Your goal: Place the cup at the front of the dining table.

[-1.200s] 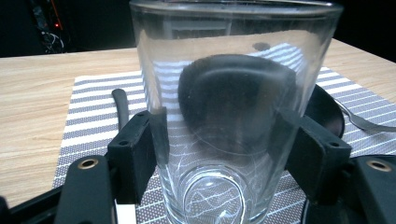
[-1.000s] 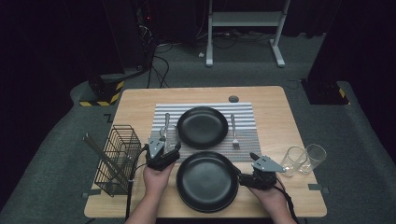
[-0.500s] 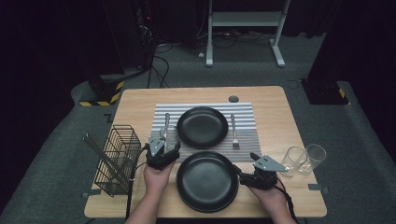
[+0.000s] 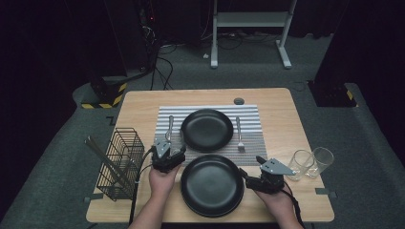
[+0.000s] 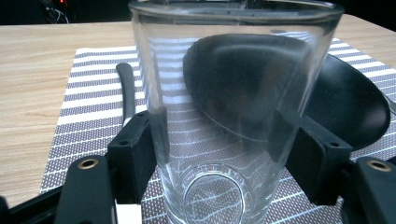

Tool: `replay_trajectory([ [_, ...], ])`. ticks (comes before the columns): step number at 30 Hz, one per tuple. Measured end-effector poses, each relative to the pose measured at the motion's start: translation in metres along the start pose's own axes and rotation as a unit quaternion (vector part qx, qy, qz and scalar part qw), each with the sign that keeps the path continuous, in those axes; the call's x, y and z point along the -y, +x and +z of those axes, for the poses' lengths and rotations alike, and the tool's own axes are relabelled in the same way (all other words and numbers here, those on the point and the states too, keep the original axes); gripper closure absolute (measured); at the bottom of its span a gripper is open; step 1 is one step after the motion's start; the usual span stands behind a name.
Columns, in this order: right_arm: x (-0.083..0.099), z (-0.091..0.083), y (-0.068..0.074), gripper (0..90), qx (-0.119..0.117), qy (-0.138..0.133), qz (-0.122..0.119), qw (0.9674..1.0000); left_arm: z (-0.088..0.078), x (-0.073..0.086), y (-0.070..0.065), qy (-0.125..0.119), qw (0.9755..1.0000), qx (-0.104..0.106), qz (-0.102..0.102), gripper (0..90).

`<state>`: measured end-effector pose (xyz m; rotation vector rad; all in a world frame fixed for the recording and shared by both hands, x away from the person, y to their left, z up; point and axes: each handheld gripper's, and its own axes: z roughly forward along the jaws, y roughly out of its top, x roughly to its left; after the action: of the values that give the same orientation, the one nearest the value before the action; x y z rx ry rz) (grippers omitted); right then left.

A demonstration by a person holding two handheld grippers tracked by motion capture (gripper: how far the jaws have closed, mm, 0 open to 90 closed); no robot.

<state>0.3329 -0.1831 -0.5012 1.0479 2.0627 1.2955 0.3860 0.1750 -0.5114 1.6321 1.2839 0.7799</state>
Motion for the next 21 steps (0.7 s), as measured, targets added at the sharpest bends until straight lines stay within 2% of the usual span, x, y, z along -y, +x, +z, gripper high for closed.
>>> replay_trajectory([
  [21,0.0005,0.0008,-0.0002,20.9,-0.001,0.002,0.006,1.0,0.0057,0.0032,-0.0033,0.01,0.9999,-0.005,0.001,31.3],
])
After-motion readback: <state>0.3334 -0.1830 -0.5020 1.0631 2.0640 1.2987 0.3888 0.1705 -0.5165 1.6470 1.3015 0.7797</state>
